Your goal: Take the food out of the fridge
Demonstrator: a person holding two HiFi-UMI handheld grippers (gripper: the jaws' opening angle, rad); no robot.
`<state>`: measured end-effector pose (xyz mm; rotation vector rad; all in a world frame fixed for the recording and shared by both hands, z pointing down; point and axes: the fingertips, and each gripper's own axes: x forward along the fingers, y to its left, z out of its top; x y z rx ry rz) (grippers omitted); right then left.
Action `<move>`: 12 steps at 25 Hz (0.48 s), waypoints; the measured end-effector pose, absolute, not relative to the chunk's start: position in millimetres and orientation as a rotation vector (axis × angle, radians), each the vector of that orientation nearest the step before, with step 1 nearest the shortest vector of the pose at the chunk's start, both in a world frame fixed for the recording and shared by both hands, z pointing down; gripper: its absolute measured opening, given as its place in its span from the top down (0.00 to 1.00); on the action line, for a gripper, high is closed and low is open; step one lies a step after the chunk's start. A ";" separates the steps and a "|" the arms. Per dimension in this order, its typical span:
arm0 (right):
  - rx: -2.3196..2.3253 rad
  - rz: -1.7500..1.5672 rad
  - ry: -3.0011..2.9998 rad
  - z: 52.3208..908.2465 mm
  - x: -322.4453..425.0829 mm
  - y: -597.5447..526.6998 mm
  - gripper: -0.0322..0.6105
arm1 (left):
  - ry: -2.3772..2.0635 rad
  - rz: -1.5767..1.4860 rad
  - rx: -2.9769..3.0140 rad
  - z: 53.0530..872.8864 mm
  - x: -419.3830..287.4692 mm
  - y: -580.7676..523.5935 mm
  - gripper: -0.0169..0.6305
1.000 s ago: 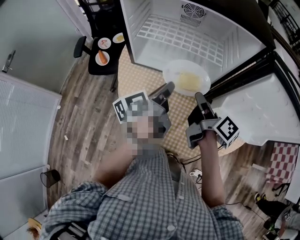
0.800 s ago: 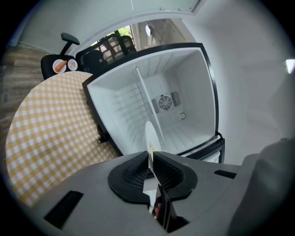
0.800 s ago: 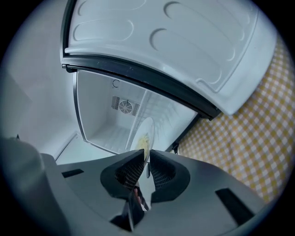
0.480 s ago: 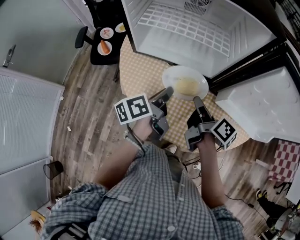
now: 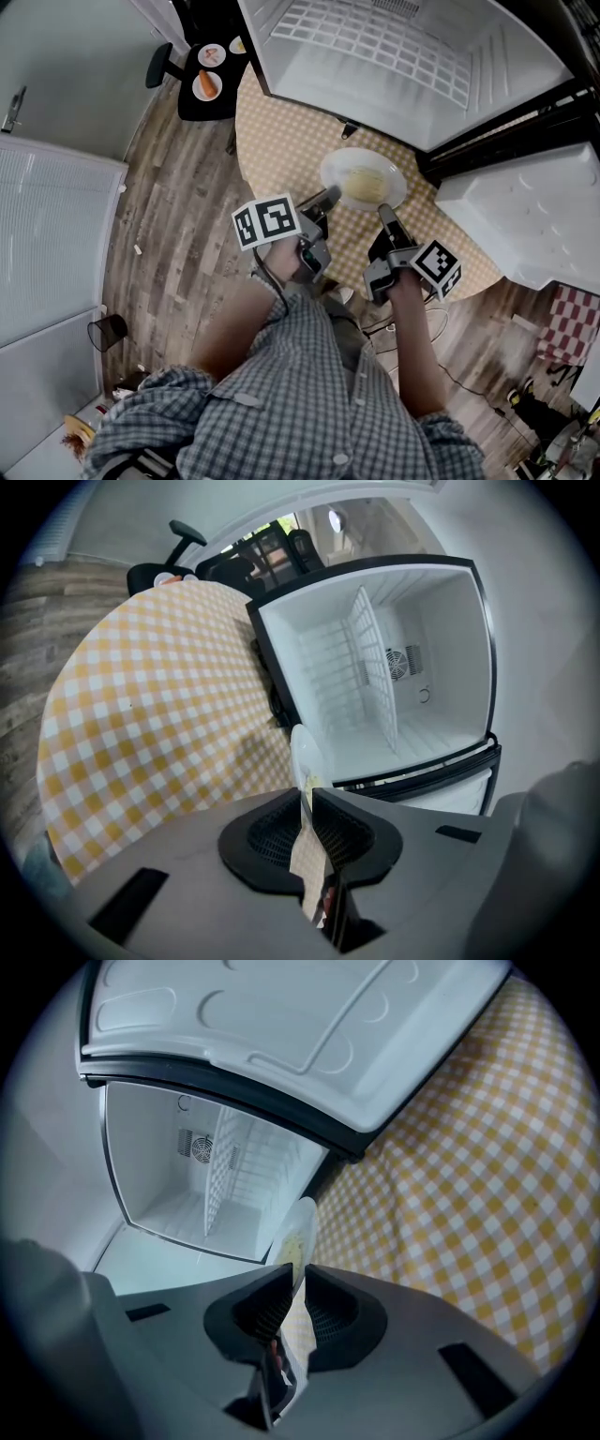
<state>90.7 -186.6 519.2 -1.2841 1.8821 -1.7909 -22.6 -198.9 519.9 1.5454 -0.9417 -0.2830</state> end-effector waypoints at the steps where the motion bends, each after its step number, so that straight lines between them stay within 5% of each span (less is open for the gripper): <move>1: -1.283 -1.803 1.883 524.4 90.7 -186.4 0.90 | -0.943 -0.278 1.534 525.7 -22.7 -198.5 0.91; 12: -1.339 -1.929 1.837 572.7 90.4 -183.1 0.90 | -0.961 -0.183 1.455 574.0 -22.7 -195.9 0.91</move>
